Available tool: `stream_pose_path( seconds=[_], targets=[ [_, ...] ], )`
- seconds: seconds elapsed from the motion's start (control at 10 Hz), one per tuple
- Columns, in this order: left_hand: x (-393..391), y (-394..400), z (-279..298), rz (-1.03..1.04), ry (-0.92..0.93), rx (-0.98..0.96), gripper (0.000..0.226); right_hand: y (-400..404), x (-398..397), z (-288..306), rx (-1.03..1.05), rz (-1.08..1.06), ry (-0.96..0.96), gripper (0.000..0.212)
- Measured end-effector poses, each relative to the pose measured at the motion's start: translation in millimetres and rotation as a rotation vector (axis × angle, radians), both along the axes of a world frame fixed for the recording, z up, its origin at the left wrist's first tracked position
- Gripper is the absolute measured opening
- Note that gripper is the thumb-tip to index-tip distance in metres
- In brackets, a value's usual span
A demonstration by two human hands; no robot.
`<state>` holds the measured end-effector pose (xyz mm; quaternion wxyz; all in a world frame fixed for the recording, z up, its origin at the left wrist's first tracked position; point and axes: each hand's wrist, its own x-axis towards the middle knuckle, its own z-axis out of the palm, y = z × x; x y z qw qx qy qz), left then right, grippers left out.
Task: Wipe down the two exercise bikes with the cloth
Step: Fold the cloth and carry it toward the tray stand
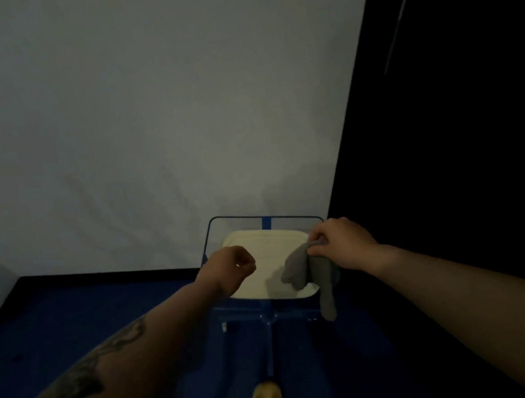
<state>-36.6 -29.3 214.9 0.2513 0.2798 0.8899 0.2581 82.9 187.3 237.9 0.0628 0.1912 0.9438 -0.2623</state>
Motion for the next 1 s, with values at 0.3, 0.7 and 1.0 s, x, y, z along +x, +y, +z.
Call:
stream_pose_path(
  seconds=[0.3, 0.7, 1.0],
  targets=[
    [-98.9, 37.1, -76.0, 0.028, -0.156, 0.005, 0.010, 20.8, -121.2, -87.1, -0.009, -0.095, -0.083, 0.015],
    [-151.5, 58.4, -175.6, 0.075, -0.293, -0.022, 0.018, 12.2, -176.1, -228.8, -0.100, -0.053, -0.282, 0.016],
    [-137.5, 54.5, -170.2, 0.094, -0.286, -0.015, 0.019, 2.9, -158.7, -227.2, -0.231, -0.067, -0.297, 0.018]
  ],
)
